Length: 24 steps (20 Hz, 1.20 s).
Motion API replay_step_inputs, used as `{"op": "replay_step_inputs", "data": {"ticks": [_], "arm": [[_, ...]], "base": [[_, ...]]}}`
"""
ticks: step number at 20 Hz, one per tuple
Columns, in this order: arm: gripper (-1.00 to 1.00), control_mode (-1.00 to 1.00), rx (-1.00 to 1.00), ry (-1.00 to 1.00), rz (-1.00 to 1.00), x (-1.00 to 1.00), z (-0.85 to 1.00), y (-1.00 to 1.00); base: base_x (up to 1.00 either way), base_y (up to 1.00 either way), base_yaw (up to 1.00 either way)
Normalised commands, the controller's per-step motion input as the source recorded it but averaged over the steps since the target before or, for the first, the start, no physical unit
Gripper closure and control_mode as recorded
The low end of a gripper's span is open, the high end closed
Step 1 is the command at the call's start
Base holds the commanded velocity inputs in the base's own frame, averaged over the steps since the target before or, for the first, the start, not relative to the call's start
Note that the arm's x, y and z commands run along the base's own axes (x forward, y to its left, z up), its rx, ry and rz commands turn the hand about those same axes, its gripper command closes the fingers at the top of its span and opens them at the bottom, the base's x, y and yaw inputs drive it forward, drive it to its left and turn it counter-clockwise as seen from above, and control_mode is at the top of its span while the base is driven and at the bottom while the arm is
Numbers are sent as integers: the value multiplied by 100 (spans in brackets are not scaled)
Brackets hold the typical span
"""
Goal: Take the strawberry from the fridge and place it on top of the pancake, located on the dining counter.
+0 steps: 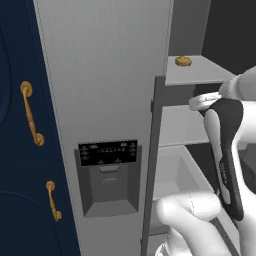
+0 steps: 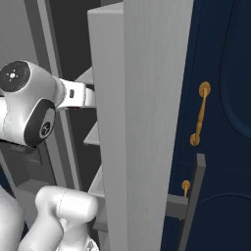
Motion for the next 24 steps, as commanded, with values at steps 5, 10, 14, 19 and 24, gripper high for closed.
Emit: {"op": "replay_step_inputs", "data": {"ticks": [5,10,14,19,24], "arm": [[100,-100,0,5,0,-84,-33,29],[100,-100,3,9,0,-60,-5,18],[100,100,1,2,0,-42,-3,8],[100,100,0,0,0,0,0,0],[100,100,0,0,0,0,0,0]], "base": [[0,0,0],[0,0,0],[-50,14,0],[-100,53,0],[-100,80,0]]}}
